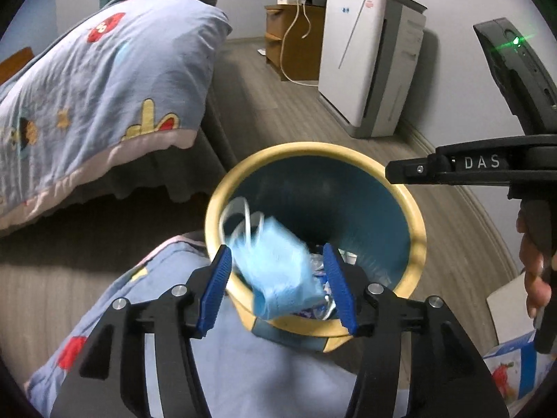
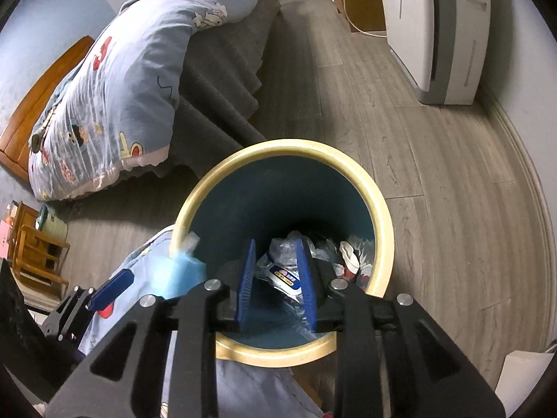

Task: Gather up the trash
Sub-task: 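Carry the mask and packet over the bin and open both tools, then move both tools back over the cushion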

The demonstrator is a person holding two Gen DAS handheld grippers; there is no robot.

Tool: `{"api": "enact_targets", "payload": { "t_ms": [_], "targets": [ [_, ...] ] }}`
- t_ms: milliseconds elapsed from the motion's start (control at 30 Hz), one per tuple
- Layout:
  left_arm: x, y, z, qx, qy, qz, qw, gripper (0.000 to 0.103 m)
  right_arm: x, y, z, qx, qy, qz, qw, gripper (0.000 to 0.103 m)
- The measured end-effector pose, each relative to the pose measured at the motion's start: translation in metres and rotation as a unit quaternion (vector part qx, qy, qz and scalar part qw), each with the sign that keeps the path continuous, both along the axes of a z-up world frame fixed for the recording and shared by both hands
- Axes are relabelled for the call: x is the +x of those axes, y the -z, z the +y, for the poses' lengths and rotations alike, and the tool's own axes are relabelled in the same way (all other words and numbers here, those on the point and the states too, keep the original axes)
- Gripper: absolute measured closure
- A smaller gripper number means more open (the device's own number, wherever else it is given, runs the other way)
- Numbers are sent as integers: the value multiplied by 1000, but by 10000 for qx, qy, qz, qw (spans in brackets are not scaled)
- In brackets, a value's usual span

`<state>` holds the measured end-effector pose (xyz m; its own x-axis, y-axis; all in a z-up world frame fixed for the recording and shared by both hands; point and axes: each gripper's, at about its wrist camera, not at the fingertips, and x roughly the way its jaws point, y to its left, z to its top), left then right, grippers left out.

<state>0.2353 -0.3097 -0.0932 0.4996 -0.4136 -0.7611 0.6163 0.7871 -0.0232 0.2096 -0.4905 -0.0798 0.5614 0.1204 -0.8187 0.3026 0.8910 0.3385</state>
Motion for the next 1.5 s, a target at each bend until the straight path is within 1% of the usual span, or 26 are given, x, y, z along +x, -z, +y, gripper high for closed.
{"api": "enact_targets", "payload": {
  "t_ms": [67, 133, 200, 267, 300, 333, 367, 400, 467, 533, 633, 800, 900, 1000, 1067, 1200, 1333, 1433, 1500],
  "targets": [
    [-2, -2, 6, -39, -47, 19, 10000, 41, 0, -2, 2, -16, -19, -29, 10000, 78],
    [-6, -6, 11, -27, -86, -39, 10000, 39, 0, -5, 4, -21, -30, -58, 10000, 78],
    [-10, -11, 19, -22, -145, -67, 9999, 35, -1, -9, 7, -27, -49, -100, 9999, 75],
    [-13, -16, 27, -56, -231, -90, 9997, 23, -2, -14, 11, -70, -82, -168, 9998, 59],
    [-17, -20, 33, -97, -286, -111, 9995, 22, -3, -17, 12, -86, -82, -209, 9997, 56],
    [-20, -24, 38, -119, -334, -131, 9993, 17, -4, -22, 14, -88, -71, -277, 9996, 51],
    [-22, -27, 43, -125, -385, -157, 9991, 12, -4, -25, 15, -84, -58, -317, 9994, 42],
    [-26, -31, 51, -112, -472, -213, 9986, 10, -6, -31, 17, -84, -32, -407, 9991, 36],
    [-33, -38, 64, -101, -588, -263, 9979, 9, -9, -41, 22, -108, -27, -583, 9982, 16],
    [-44, -48, 82, -70, -730, -327, 9968, 7, -13, -52, 30, -193, -35, -749, 9970, 6],
    [-58, -63, 105, -57, -856, -429, 9954, 7, -19, -65, 50, -358, -161, -888, 9953, 6],
    [-90, -85, 155, 60, -1161, -665, 9910, 6, -30, -78, 89, -523, -512, -962, 9927, 6],
    [-107, -95, 191, 61, -1435, -713, 9871, 6, -40, -87, 114, -497, -678, -1053, 9909, 6],
    [-125, -101, 226, 7, -1699, -720, 9828, 6, -54, -92, 140, -367, -855, -1100, 9896, 6],
    [-135, -102, 244, -21, -1848, -720, 9801, 6, -65, -94, 160, -321, -1003, -1112, 9882, 6],
    [-158, -96, 277, 22, -2136, -684, 9745, 6, -81, -95, 196, -491, -1326, -1097, 9838, 6],
    [-173, -87, 302, -35, -2304, -631, 9710, 6, -99, -82, 233, -655, -1657, -908, 9798, 6],
    [-178, -76, 316, 87, -2382, -559, 9696, 6, -111, -69, 259, -795, -1876, -736, 9762, 6],
    [-178, -68, 326, 102, -2485, -456, 9675, 6, -117, -57, 276, -951, -2036, -565, 9728, 6]
  ]
}}
